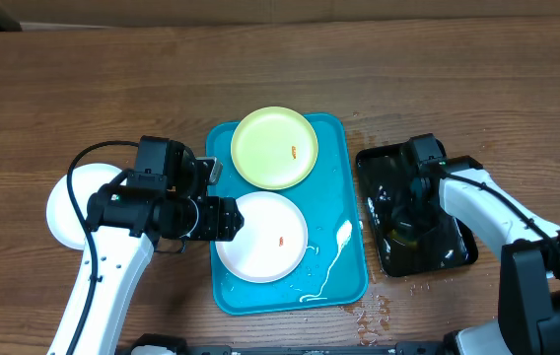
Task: Clean dirty plates on tray and stack at the side
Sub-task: 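Grasp the green-yellow sponge in the black tray with the right gripper, then carry the sponge left onto the pink plate with the right gripper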
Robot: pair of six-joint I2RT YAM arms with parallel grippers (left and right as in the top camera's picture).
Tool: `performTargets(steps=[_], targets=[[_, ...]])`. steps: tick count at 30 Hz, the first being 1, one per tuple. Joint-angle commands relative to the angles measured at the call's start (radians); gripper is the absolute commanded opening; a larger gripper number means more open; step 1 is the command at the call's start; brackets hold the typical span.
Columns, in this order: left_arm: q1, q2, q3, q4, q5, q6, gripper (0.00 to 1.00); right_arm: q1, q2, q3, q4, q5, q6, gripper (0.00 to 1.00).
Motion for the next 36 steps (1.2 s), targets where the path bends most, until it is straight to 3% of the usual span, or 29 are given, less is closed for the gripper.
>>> performTargets(steps=[1,8,14,17,21,24,36], targets=[[-0.003,-0.005,0.01,0.002,-0.011,0.019,0.74,-0.001,-0.014,0.062,-0.056,-0.004,-0.015,0.04],[-0.003,-0.006,0.01,-0.002,-0.082,0.0,0.69,0.019,-0.09,0.257,-0.199,-0.008,-0.068,0.04],[-0.003,-0.004,-0.035,0.029,-0.193,-0.075,0.68,0.128,-0.185,0.34,-0.251,-0.097,-0.093,0.04],[-0.004,0.006,-0.096,0.091,-0.182,-0.106,0.53,0.209,-0.219,0.34,-0.248,-0.149,-0.092,0.04],[-0.003,0.038,-0.202,0.202,-0.184,-0.129,0.45,0.306,-0.221,0.339,-0.24,-0.201,-0.077,0.04],[-0.004,0.079,-0.261,0.3,-0.181,-0.132,0.29,0.365,-0.221,0.339,-0.224,-0.203,-0.057,0.04],[-0.003,0.338,-0.299,0.453,-0.208,-0.136,0.17,0.496,-0.221,0.339,-0.165,-0.215,0.003,0.04]])
